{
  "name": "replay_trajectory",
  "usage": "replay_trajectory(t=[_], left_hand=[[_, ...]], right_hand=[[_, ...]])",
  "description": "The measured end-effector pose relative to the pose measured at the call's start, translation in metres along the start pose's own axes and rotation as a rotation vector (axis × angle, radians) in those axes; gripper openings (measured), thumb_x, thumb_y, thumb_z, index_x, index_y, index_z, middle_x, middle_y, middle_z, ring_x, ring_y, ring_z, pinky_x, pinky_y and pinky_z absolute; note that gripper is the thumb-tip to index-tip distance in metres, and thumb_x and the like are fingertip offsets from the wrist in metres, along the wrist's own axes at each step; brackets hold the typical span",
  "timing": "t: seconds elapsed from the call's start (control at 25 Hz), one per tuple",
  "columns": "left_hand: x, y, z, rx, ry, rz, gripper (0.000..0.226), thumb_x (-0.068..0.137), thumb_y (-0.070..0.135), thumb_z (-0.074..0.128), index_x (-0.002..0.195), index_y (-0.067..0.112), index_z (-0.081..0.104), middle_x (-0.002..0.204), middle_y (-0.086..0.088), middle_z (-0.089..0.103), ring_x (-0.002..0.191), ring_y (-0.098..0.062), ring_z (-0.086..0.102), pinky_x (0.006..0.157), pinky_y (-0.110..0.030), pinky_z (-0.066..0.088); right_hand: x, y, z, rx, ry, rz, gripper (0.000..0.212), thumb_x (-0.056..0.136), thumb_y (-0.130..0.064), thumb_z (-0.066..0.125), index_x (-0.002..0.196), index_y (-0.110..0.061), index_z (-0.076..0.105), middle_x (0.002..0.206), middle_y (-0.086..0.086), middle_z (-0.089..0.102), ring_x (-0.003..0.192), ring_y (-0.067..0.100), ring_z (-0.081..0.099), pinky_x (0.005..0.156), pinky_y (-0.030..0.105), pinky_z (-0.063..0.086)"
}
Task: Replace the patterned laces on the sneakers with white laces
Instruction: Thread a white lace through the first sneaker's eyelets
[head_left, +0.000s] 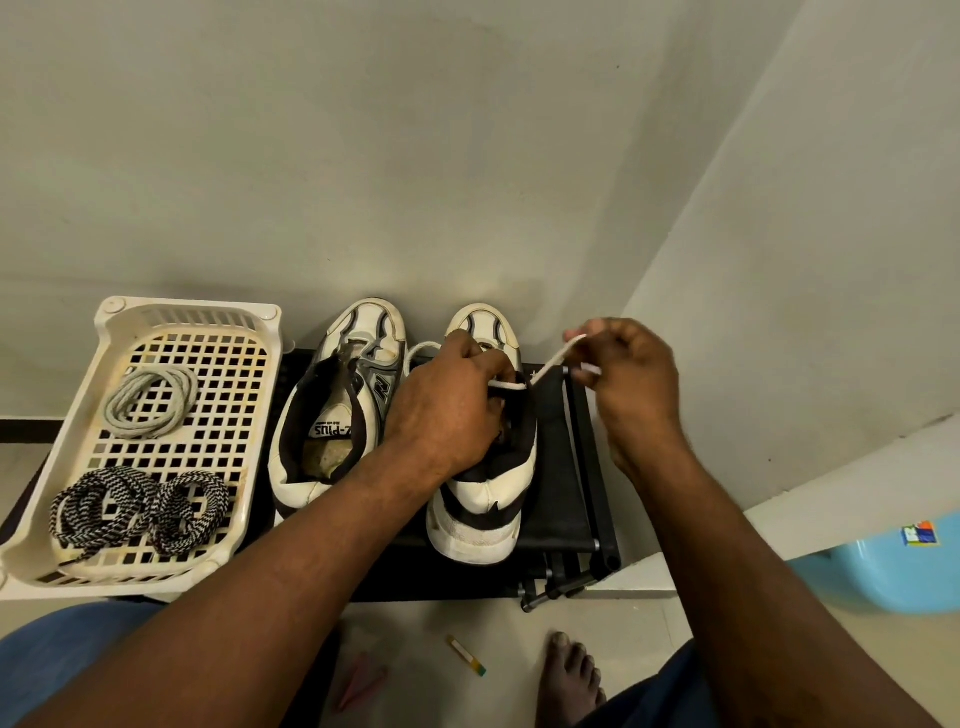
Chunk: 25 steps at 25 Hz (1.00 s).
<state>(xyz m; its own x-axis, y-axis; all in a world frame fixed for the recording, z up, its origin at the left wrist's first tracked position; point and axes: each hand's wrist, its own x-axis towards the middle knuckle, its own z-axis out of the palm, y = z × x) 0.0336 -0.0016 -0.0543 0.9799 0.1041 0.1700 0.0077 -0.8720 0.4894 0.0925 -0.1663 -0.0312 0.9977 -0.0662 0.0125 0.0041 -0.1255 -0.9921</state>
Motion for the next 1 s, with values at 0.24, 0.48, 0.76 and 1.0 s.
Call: replay_trajectory(t=[0.24,0.48,0.76,1.0], left_hand=[[0.002,-0.006,-0.007,0.058,-0.009,-0.056,0.062,0.086,0.042,0.075,0.139,0.032,0.046,0.139,-0.003,0.047,0.107,-0.033,0.066,0.083,-0.041,0.056],[0.006,-0.02,-0.014,0.114,-0.136,-0.201,0.091,0.081,0.072,0.065,0.153,0.029,0.032,0.134,-0.009,0.063,0.118,-0.034,0.063,0.095,-0.047,0.055],[0.006,-0.022,-0.012,0.112,-0.177,-0.205,0.092,0.082,0.072,0.064,0.155,0.029,0.03,0.136,-0.009,0.061,0.121,-0.033,0.061,0.096,-0.046,0.053],[0.004,-0.023,-0.014,0.103,-0.151,-0.202,0.088,0.078,0.079,0.062,0.147,0.028,0.042,0.12,-0.003,0.07,0.109,-0.029,0.067,0.09,-0.043,0.057]], right_hand=[[0.004,-0.002,-0.013,-0.168,-0.037,-0.044,0.011,0.108,-0.02,0.05,0.101,-0.018,0.058,0.073,-0.002,0.063,0.065,0.016,0.059,0.071,0.036,0.05],[-0.005,0.01,-0.005,-0.804,-0.453,-0.096,0.022,0.107,-0.035,0.054,0.095,-0.021,0.066,0.09,-0.003,0.068,0.084,0.018,0.062,0.071,0.031,0.046],[-0.004,-0.004,-0.009,-0.027,-0.232,-0.013,0.034,0.108,-0.026,0.053,0.076,-0.021,0.065,0.079,-0.004,0.064,0.082,0.017,0.061,0.085,0.042,0.051],[-0.003,-0.024,-0.022,0.616,-0.248,0.091,0.024,0.109,-0.027,0.048,0.088,-0.017,0.055,0.078,-0.001,0.067,0.061,0.012,0.061,0.071,0.034,0.051]])
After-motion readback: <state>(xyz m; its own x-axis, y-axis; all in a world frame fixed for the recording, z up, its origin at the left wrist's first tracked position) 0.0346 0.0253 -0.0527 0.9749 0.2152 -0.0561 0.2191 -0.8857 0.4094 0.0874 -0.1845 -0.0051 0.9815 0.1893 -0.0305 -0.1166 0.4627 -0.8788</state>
